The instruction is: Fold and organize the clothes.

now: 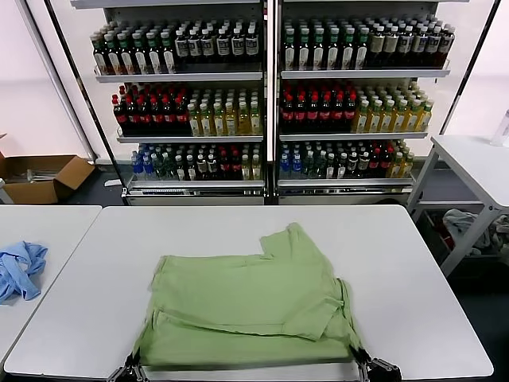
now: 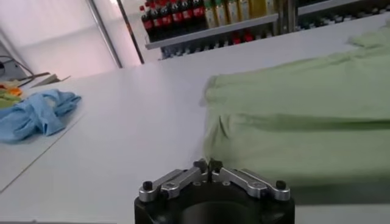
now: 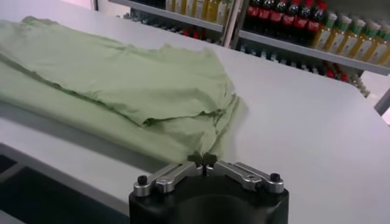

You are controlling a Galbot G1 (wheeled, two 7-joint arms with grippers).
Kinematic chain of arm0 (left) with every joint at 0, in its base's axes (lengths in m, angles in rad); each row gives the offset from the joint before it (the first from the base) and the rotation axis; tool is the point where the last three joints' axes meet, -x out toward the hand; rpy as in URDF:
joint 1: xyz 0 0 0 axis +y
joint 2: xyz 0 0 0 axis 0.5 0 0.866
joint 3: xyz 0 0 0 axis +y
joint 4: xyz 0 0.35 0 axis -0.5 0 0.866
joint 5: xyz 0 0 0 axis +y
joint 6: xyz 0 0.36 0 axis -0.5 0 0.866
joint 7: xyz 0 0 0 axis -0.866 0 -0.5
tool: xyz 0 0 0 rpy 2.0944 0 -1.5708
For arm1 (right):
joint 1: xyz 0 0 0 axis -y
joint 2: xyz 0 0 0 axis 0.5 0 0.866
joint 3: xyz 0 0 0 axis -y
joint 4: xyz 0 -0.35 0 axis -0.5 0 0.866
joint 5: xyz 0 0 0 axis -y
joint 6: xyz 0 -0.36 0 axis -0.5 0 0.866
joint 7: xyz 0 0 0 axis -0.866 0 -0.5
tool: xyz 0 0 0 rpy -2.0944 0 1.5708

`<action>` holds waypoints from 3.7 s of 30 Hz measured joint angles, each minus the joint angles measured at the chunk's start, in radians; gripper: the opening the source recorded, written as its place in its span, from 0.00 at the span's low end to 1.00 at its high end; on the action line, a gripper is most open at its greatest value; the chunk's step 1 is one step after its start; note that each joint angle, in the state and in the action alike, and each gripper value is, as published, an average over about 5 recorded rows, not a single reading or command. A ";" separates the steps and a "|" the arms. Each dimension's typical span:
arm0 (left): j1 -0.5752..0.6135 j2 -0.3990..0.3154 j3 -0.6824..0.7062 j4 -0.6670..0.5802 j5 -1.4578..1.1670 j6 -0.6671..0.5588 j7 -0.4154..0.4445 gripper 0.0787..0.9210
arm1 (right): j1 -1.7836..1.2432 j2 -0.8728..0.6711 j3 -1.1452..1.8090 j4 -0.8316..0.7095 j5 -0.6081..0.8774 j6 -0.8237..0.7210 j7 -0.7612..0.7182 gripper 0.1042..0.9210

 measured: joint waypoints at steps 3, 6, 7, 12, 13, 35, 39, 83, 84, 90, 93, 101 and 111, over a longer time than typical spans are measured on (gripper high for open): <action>-0.004 -0.002 0.001 -0.005 0.012 -0.007 -0.003 0.27 | -0.018 0.004 0.001 0.020 0.007 -0.003 0.010 0.36; -0.010 0.000 -0.002 -0.012 0.027 -0.012 -0.003 0.37 | -0.035 0.004 0.006 0.046 0.013 -0.006 0.020 0.47; -0.012 0.001 -0.005 -0.016 0.032 -0.013 -0.003 0.40 | -0.039 0.003 0.010 0.057 0.016 -0.007 0.022 0.51; -0.032 0.001 -0.019 -0.050 0.045 -0.009 0.006 0.60 | -0.032 -0.002 0.039 0.106 0.040 -0.014 0.023 0.68; -0.042 0.000 -0.021 -0.059 0.046 -0.006 0.010 0.63 | -0.021 -0.003 0.045 0.112 0.049 -0.017 0.021 0.72; -0.514 -0.021 -0.085 0.070 -0.188 0.149 0.379 0.88 | 0.885 -0.018 -0.173 -0.358 0.393 -0.156 -0.156 0.88; -0.578 -0.008 -0.086 0.125 -0.226 0.203 0.428 0.88 | 1.067 0.007 -0.276 -0.492 0.405 -0.208 -0.159 0.88; -0.895 -0.015 -0.007 0.631 -0.357 0.331 0.669 0.88 | 1.575 0.238 -0.674 -1.036 0.306 -0.325 -0.214 0.88; -0.898 -0.017 -0.006 0.638 -0.357 0.331 0.673 0.88 | 1.573 0.239 -0.674 -1.037 0.305 -0.325 -0.215 0.88; -0.913 -0.023 -0.005 0.672 -0.355 0.332 0.695 0.83 | 1.560 0.246 -0.675 -1.048 0.298 -0.325 -0.222 0.79; -0.915 -0.025 -0.006 0.683 -0.350 0.330 0.706 0.74 | 1.553 0.249 -0.677 -1.054 0.292 -0.325 -0.228 0.71; -0.917 -0.029 -0.006 0.705 -0.340 0.329 0.731 0.47 | 1.535 0.250 -0.677 -1.050 0.278 -0.322 -0.239 0.48; -0.901 -0.031 -0.006 0.703 -0.326 0.328 0.759 0.12 | 1.529 0.229 -0.680 -1.030 0.273 -0.325 -0.243 0.12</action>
